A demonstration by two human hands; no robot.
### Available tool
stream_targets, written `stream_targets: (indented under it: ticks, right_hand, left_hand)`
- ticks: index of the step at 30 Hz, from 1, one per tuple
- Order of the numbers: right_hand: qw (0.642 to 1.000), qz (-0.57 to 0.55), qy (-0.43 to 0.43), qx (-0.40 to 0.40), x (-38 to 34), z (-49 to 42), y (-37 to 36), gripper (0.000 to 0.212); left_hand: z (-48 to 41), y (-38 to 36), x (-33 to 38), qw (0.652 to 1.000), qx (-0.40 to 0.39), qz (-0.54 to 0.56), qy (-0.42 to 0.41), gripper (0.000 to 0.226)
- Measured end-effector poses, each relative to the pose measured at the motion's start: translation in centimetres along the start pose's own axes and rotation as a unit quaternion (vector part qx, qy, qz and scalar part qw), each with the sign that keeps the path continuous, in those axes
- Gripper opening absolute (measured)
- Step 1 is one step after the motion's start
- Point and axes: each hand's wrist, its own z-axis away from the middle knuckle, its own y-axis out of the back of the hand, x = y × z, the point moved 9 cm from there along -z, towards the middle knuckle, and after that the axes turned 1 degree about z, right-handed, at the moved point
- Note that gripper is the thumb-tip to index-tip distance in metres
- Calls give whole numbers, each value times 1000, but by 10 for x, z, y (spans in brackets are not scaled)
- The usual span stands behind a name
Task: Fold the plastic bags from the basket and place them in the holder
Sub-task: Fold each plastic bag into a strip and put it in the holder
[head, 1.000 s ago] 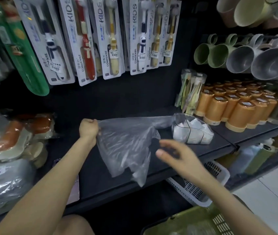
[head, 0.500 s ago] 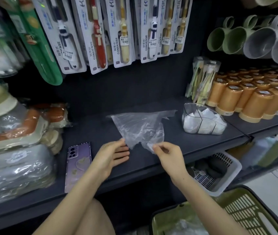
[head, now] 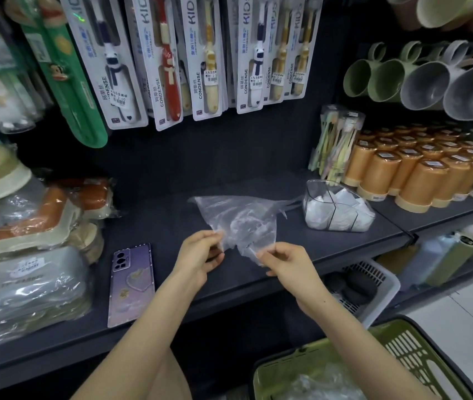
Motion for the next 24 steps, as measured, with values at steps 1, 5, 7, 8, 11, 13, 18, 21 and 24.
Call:
stream_targets:
  ticks: [1, 5, 7, 8, 11, 13, 18, 21, 24]
  right_hand:
    - [1000, -5, -5, -4, 0, 1, 3, 21]
    - [997, -67, -28, 8, 6, 0, 31, 11]
    - [996, -79, -32, 2, 11, -2, 47, 13]
    - [997, -70, -31, -6, 12, -3, 54, 12]
    - [999, -26, -28, -6, 18, -9, 77, 11]
    - [999, -2, -33, 16, 24, -15, 92, 11]
    - [997, -16, -59, 36, 38, -21, 101, 6]
    - [993, -81, -78, 22, 42, -15, 92, 22]
    - [996, -19, -85, -14, 48, -10, 80, 30]
  left_hand:
    - [-1, 1, 2, 1000, 5, 12, 4, 6]
    - [-4, 18, 14, 998, 18, 52, 22, 11]
    - [-6, 33, 18, 997, 24, 70, 36, 12]
    - [-6, 41, 20, 996, 25, 77, 44, 11]
    - [-5, 67, 25, 994, 27, 83, 65, 7]
    - [-3, 81, 29, 995, 34, 75, 61, 8]
    - [0, 90, 28, 999, 36, 21, 11, 7]
    - [4, 89, 18, 998, 31, 35, 32, 15]
    - [8, 89, 7, 997, 34, 39, 55, 21]
